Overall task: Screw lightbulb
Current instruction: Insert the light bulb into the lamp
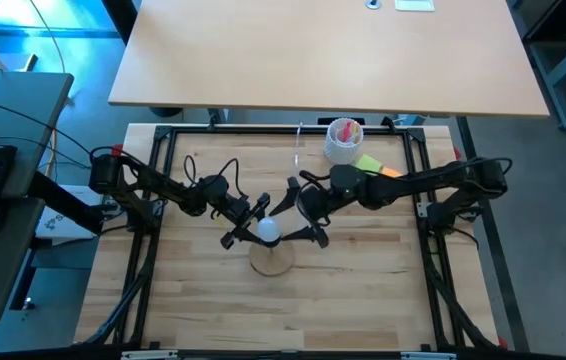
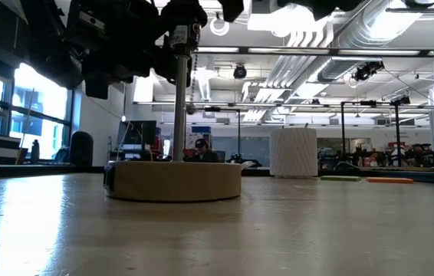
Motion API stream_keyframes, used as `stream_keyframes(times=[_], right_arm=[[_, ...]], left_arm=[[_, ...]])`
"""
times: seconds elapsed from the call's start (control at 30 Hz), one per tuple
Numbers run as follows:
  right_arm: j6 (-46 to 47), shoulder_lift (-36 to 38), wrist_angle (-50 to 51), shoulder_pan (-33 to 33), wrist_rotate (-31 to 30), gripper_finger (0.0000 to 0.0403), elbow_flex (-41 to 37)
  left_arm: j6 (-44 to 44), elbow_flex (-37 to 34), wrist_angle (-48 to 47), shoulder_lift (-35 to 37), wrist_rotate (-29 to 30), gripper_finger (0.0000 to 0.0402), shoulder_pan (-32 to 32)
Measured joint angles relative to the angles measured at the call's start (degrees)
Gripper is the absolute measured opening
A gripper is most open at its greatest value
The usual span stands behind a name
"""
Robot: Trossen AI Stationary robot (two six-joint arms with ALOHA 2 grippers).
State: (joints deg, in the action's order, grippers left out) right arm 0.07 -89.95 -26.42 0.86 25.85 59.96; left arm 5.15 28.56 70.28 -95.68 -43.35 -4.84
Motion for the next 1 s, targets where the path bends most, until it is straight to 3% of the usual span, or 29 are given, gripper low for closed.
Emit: stream_keyframes(times=[0.37, 0.53, 1.0], right_arm=[[1.3, 0.0, 0.1, 1.1, -5.4, 0.0314, 0.0], [-3.2, -0.1, 1.2, 3.0, -4.9, 0.0314, 0.0], [1.2, -3.6, -5.5, 0.7, -1.2, 0.0314, 0.0]], left_arm=[[0.6, 0.0, 0.4, 0.0, -0.1, 0.0159, -0.3], [0.6, 0.0, 0.4, 0.0, -0.7, 0.0159, -0.3], [0.9, 0.0, 0.5, 0.0, -1.3, 0.0159, -0.2]])
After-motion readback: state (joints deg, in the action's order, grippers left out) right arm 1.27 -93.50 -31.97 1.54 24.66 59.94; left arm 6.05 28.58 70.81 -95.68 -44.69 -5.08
